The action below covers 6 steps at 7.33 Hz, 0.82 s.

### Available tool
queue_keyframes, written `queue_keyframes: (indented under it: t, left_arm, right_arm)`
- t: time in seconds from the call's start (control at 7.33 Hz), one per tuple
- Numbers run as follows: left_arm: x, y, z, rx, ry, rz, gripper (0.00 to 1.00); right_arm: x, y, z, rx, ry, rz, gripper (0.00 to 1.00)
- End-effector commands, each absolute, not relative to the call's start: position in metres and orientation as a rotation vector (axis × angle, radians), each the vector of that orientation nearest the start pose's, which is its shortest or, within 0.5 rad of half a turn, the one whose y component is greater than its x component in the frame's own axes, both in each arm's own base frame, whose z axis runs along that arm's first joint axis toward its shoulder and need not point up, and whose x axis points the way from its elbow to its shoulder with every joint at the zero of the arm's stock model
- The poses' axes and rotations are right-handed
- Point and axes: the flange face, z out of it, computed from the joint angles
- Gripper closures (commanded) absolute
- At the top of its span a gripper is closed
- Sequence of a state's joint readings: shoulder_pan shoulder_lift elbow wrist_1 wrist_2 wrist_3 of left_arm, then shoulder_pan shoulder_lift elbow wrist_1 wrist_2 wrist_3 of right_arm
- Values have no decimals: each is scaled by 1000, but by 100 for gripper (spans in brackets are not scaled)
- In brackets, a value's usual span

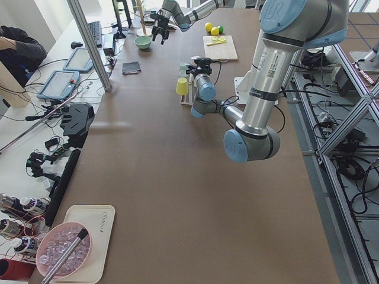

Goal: Place cup on cup holder

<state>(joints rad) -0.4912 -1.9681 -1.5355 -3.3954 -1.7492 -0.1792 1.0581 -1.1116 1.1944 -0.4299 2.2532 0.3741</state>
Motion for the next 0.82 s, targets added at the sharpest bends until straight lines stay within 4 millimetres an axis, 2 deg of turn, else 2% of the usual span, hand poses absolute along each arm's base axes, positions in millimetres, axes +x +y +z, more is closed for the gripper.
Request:
queue_keyframes:
  t: [0.0, 0.14, 0.27, 0.41, 0.55, 0.68]
  left_arm:
    - [441, -355, 282, 1846, 1358, 740, 64]
    - [442, -354, 286, 1891, 1308, 774, 63]
    - [443, -353, 295, 1893, 1309, 775, 63]
    - [446, -355, 302, 1884, 1301, 782, 63]
    - [449, -356, 307, 1884, 1288, 792, 63]
    - [451, -354, 306, 1881, 1294, 796, 62]
  right_arm:
    - [-251, -645, 430, 558, -992, -433, 0]
    - [-243, -631, 420, 441, -957, -391, 0]
    - [-230, -608, 424, 337, -904, -346, 0]
    - [-203, -589, 443, 248, -838, -275, 0]
    - [-180, -561, 453, 184, -807, -226, 0]
    - [-151, -544, 477, 101, -788, -165, 1]
